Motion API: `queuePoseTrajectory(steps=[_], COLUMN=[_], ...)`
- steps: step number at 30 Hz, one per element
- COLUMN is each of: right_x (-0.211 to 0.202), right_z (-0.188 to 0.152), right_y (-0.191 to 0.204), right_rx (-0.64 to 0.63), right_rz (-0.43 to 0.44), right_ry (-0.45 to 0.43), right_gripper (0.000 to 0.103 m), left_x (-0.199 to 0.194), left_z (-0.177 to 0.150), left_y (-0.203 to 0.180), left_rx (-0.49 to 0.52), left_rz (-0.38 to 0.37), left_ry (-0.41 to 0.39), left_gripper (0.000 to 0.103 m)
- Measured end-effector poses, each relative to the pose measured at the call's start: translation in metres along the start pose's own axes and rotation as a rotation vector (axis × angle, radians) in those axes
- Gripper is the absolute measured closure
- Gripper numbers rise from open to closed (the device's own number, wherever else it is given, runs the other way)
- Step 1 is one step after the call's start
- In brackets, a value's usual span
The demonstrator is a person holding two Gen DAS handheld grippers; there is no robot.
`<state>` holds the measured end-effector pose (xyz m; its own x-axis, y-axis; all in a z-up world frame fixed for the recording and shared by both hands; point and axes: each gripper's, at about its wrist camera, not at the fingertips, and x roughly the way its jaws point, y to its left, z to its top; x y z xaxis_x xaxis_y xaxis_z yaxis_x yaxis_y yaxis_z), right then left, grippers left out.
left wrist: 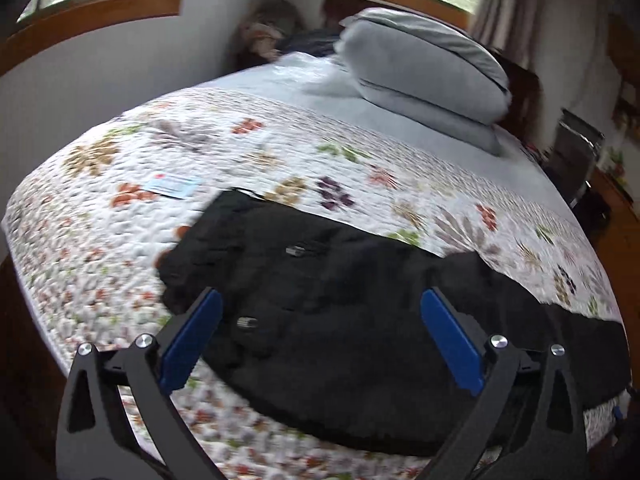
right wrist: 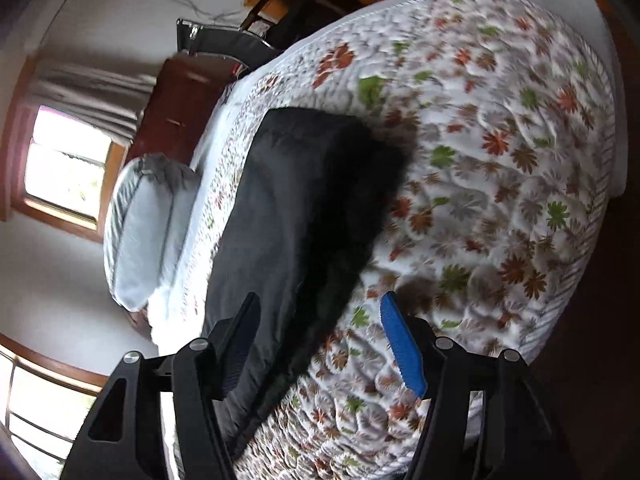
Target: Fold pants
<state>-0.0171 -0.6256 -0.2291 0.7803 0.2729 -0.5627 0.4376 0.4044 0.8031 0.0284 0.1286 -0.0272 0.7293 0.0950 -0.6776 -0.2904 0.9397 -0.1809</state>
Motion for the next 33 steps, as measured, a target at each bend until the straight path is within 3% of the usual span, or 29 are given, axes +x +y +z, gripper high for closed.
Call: queuePoseTrajectory(steps=[5, 9, 15, 20, 23, 27, 33], right_x=[0.006, 0.014, 0.018, 0.028, 0.038, 0.043, 0.04], right_z=[0.01, 0.015, 0.015, 0.019, 0.021, 0.02, 0.021], right_y=[-0.013, -0.018, -0.008, 0.011, 0.016, 0.02, 0.013], right_rx=[0.042, 0.059, 0.059, 0.006, 0.004, -0.01, -0.005], right_rz=[0.086, 0.093, 0.165, 0.124, 0.087, 0.055, 0.077], right_ry=[-0.016, -0.013, -0.025, -0.02, -0.021, -0.034, -0.043], right_gripper=[0.039, 0.038, 0.036, 0.036, 0.05, 0.076, 0.086], left_x=[0.018, 0.032, 0.054, 0.068, 0.073, 0.076, 0.078], left_z=[-0.007, -0.011, -0.021, -0.029, -0.033, -0.036, -0.039], left_y=[-0.021, -0.028, -0.028, -0.021, -0.016, -0.013, -0.014], left_rx=[0.036, 0.052, 0.051, 0.049, 0.043, 0.046, 0.059], left_rz=[-0.018, -0.028, 0.0, 0.023, 0.034, 0.039, 0.045], left_ry=[0.056, 0.095, 0.158, 0.197, 0.215, 0.218, 0.218], left_gripper=[0.003, 0.003, 0.003, 0.003, 0.003, 0.003, 0.003])
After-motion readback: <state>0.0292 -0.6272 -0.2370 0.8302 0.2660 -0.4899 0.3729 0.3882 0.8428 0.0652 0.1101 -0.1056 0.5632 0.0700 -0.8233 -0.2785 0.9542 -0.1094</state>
